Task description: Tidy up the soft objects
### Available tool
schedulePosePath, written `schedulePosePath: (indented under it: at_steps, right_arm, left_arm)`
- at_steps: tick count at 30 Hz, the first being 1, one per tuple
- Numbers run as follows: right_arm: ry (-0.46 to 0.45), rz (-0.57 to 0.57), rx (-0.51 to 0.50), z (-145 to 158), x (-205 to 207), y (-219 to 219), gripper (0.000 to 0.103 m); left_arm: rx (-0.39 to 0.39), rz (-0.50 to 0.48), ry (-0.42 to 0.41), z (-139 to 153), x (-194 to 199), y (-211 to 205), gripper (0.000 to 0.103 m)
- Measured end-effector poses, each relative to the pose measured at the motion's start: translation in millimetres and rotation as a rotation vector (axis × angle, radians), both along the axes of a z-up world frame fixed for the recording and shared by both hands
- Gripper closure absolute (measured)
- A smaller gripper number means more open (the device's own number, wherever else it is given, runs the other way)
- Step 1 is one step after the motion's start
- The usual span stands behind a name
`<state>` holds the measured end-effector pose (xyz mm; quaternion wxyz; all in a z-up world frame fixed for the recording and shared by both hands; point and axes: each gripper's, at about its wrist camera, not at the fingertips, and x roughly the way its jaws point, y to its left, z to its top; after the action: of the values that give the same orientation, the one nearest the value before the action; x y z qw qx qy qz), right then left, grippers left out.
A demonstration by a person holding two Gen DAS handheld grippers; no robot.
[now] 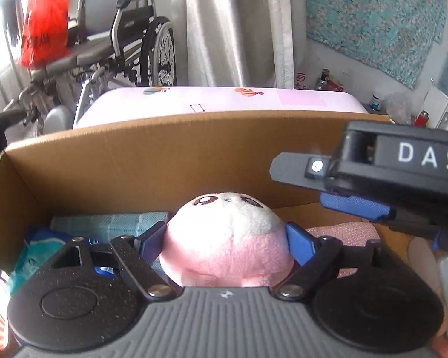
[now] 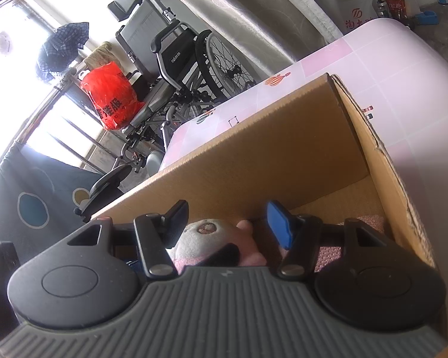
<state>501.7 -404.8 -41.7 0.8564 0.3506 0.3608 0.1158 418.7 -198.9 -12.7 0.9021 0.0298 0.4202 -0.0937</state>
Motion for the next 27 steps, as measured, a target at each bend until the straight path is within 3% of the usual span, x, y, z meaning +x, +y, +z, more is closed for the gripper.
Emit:
schedulePosePath:
  at_steps: [4,8,11,18,22,25,27]
  right_arm:
    - [0.003,0.0,0.001,-0.2,-0.1,-0.5,0.044]
    - [0.005,0.004,-0.012,0.5,-0.1,0.4,0.044]
    - [0.01,0.009,-0.024,0.3,-1.2,2.5,0.044]
    - [0.022,0.033,-0.089,1.7,0.6,9.9,0.043]
    - [0.019,0.038,-0.129,2.8,-1.3,14.1,0.043]
    - [0.021,0.048,-0.187,4.2,-1.0,20.2,0.043]
    - [0.014,0.059,-0.23,5.6,-1.3,24.5,0.042]
  left_arm:
    - [-0.107,0.002,0.042,0.8,5.8,21.2,0.011]
    - [-0.088,-0.034,0.053,4.7,-2.1,31.2,0.013]
    - [-0.071,-0.007,-0.093,28.6,-23.8,45.2,0.013]
    - [0.109,-0.014,-0.394,59.6,-83.9,74.7,0.011]
    - [0.121,-0.001,-0.463,55.2,-111.4,88.7,0.01]
    - [0.024,0.038,-0.551,60.7,-116.9,100.4,0.004]
    - [0.043,0.058,-0.523,59.8,-111.0,97.9,0.004]
